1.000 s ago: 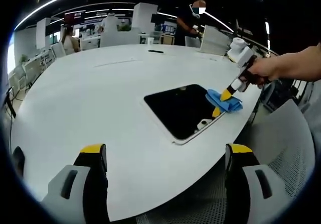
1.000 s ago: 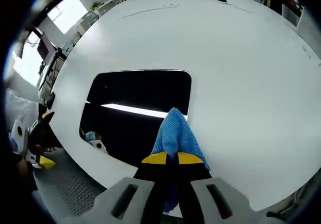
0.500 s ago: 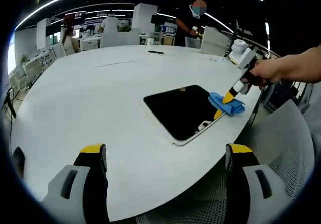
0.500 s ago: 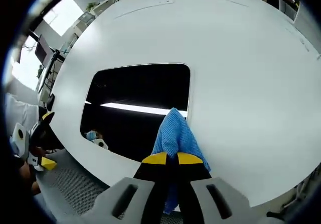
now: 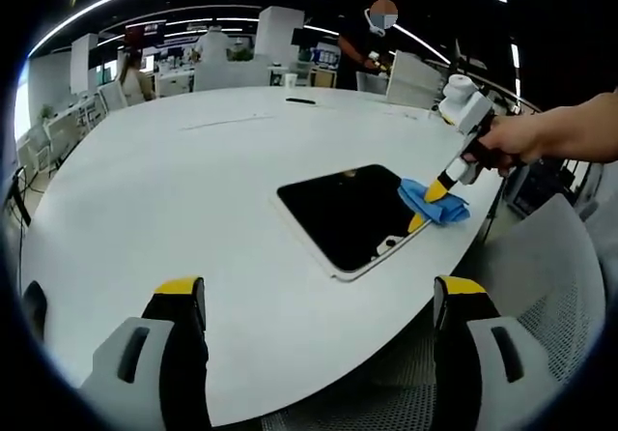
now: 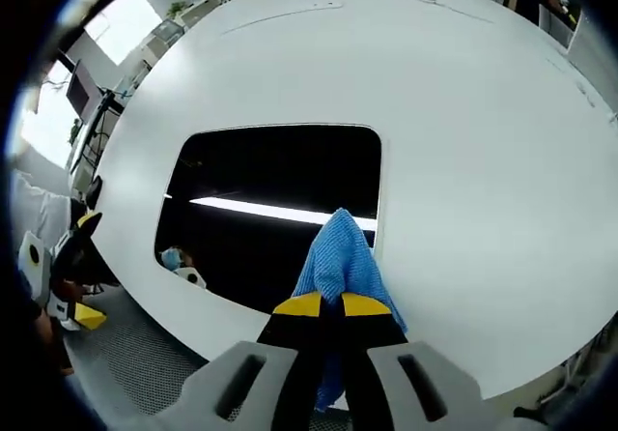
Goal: Wipe the mirror surface with the cleaning cloth until all visible marks leave the cleaned area.
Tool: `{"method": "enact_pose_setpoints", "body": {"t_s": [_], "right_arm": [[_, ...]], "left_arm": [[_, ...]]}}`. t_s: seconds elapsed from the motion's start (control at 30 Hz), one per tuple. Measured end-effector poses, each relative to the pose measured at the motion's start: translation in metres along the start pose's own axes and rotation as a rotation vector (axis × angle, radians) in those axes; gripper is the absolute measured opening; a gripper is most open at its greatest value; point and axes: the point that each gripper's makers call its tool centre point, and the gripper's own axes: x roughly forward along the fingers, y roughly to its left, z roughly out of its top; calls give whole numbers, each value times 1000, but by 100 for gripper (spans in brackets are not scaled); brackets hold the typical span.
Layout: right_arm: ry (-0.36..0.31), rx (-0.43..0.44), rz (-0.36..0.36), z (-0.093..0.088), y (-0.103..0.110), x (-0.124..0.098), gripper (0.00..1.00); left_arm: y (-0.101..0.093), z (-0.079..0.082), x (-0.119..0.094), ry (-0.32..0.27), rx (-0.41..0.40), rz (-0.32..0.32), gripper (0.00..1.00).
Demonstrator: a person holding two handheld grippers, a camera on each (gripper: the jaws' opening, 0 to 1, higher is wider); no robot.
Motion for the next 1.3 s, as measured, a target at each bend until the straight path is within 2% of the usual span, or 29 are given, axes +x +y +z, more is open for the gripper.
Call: {"method": "enact_pose_setpoints", "body": {"t_s": [0.07, 0.27, 0.9, 1.3], "right_arm": [[-3, -50, -16, 0, 2, 0, 0], [-4, -36, -10, 0, 10, 0, 0], [11, -120, 54, 10, 70, 13, 0], [27, -141, 96, 16, 107, 21, 0]], "left_arm": [[0, 0, 0, -3, 0, 0, 98], [0, 2, 0, -11, -10, -2, 99], [1, 5, -1, -22, -20, 6, 99], [-1, 5, 0, -22, -26, -9, 99]]}}
